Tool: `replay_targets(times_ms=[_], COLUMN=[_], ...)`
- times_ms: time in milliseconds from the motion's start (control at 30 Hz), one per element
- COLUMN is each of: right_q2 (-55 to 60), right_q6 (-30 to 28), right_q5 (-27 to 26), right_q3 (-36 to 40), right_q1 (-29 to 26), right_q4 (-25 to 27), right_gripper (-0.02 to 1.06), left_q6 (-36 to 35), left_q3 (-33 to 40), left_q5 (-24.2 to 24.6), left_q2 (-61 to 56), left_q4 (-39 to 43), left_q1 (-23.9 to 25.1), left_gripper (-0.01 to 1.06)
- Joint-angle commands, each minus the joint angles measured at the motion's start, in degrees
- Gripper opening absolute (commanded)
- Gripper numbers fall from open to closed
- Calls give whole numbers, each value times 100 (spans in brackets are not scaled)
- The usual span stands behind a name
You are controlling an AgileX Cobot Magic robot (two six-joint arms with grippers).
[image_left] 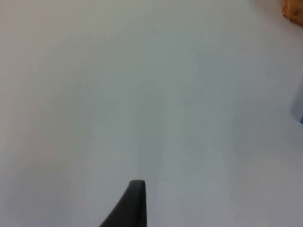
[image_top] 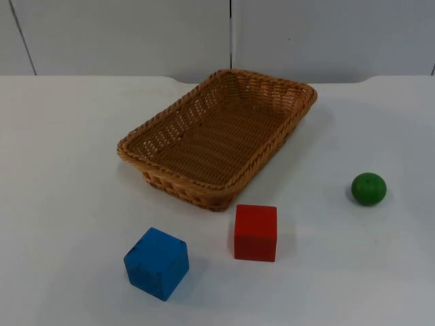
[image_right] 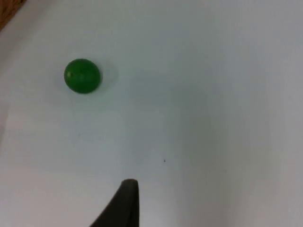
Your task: Place all geometric objects except the red cube into the basket.
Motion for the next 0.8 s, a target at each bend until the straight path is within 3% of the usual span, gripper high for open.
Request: replay_targets(times_ms=[0,100,267,467,667,767], right_q2=[-5,-5,6,6,6,6], right_q6=[-2,-2,-2,-2,-2,-2], right_q5=[34,34,21,-50,-76,-90], right_q3=[-57,-57,-57,-57,-57,-57], right_q1=[-21,-21,-21,-21,-21,-21], right_q4=[16,16,16,16,16,-2], right_gripper=[105,105,105,105,105,105], left_q6=[110,209,834,1306,1217,656], left_q3=[-131,-244,-541,-742,-931,-1229], left_q5=[-14,34,152,113,-779,-1190], left_q2=[160,433,1367,2457,3673,4460], left_q4=[-73,-87,-604,-1058,-1008,-508], left_q1=[20,20,20,-265,-1372,-2101], left_gripper=[105,104,91,89,89,89])
